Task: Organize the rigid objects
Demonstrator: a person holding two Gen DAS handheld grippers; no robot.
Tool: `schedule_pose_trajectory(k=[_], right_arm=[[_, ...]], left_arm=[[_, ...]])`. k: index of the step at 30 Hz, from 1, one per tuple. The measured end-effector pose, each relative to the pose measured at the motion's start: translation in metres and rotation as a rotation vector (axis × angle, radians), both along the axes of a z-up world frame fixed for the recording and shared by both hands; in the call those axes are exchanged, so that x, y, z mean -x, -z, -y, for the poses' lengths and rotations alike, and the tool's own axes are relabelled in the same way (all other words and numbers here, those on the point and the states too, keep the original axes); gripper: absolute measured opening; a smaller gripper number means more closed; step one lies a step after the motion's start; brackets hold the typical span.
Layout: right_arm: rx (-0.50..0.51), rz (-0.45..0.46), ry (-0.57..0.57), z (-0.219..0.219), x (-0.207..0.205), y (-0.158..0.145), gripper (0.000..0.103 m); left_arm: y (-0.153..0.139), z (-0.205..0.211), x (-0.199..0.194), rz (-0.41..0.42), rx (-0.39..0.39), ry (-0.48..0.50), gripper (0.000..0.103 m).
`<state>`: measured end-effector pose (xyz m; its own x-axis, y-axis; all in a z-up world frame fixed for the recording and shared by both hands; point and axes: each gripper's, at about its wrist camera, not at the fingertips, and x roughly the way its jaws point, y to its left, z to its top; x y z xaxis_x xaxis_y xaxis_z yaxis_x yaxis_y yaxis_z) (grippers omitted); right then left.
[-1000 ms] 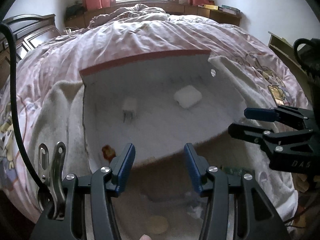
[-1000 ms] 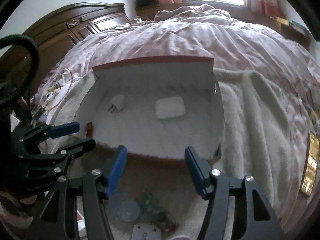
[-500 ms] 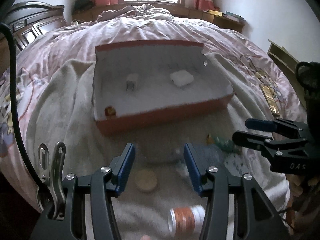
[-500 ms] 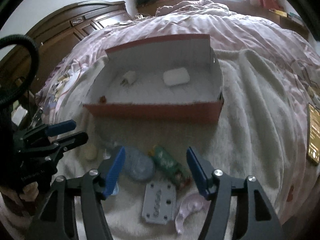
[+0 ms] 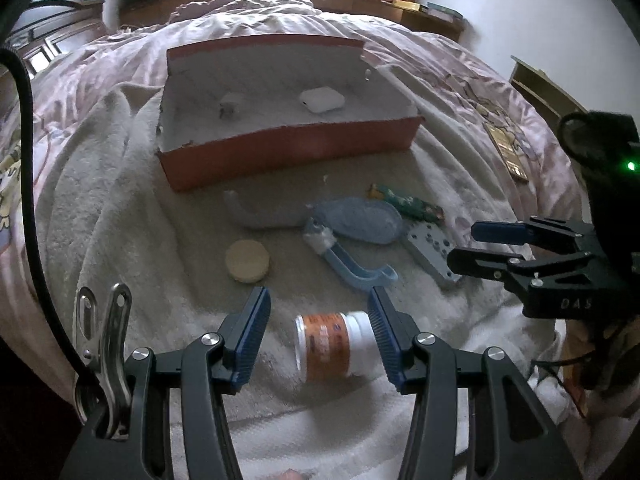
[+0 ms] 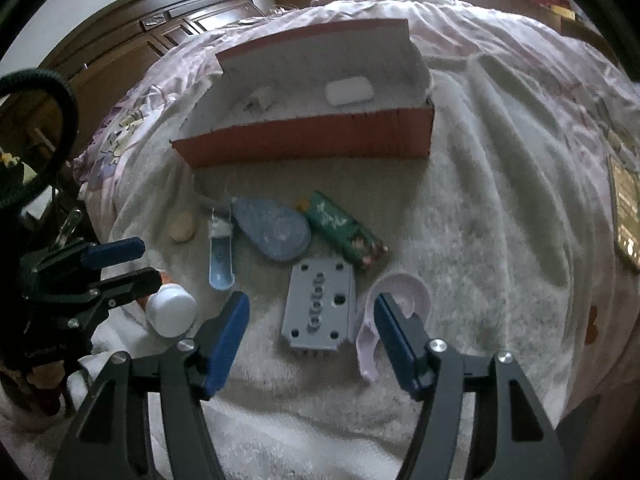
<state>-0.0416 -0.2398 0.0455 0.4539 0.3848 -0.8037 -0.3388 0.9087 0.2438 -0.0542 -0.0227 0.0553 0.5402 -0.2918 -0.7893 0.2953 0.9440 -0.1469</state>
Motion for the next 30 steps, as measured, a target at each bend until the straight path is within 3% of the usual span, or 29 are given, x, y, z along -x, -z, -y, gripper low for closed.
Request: schedule_pose_trajectory(k=[14,24,30], right_arm=[[-0.017,-0.008,-0.003,-0.001,0.003,0.004,0.069],[-0.021,-0.011,0.0,0.001,0.003,0.004,0.069],[-0.018,-0.018,0.008,0.006,0.004,0.005,0.069]], left_arm=[[0.007,0.005,0.014,-0.019,-0.002,0.058,0.052],[0.021,0.017,0.015,0.004,-0.127,0.07,0.052],[0.034,0.01,0.004,-0.074,-0.069,0.045,0.048]])
